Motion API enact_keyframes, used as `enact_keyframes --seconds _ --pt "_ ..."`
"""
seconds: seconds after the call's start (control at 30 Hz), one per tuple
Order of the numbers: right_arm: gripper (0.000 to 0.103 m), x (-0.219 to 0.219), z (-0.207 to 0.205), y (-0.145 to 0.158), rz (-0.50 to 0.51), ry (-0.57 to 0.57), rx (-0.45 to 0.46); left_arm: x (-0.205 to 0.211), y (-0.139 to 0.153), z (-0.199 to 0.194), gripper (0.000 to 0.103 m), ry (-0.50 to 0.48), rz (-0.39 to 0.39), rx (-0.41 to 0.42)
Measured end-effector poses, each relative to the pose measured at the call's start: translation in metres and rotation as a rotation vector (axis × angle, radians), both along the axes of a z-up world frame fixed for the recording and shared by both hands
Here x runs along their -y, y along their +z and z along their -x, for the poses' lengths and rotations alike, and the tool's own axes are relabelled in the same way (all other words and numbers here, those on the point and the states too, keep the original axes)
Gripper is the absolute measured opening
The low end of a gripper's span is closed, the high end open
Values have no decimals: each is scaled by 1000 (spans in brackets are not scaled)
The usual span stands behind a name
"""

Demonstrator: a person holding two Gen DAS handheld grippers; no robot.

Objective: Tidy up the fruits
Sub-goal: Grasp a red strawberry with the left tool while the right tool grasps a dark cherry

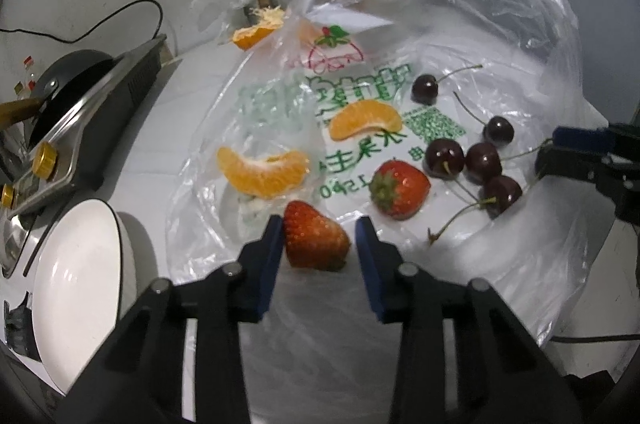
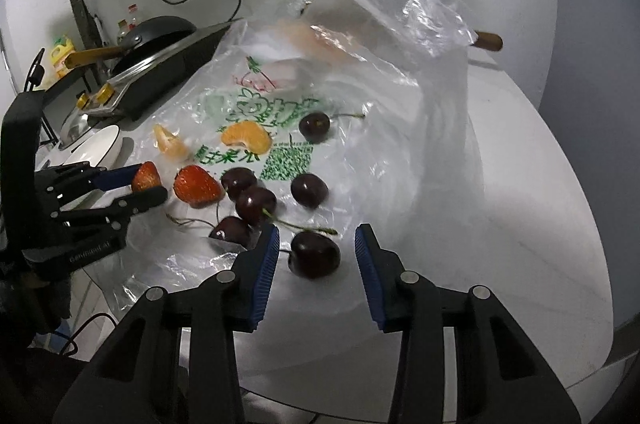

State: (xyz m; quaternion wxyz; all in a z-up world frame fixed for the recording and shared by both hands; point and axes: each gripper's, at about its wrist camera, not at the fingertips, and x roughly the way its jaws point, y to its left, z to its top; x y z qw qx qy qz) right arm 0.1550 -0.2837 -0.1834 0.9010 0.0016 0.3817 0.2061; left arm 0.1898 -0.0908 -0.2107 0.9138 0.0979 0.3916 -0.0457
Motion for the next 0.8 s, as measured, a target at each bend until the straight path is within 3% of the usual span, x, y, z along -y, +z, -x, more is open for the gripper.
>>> enact_keyframes --seconds 0.27,0.8 --pt "31 -1 4 -6 -11 -1 -17 -2 8 7 32 -14 28 15" --pt "30 -1 24 26 -10 4 113 -1 39 30 32 -49 89 101"
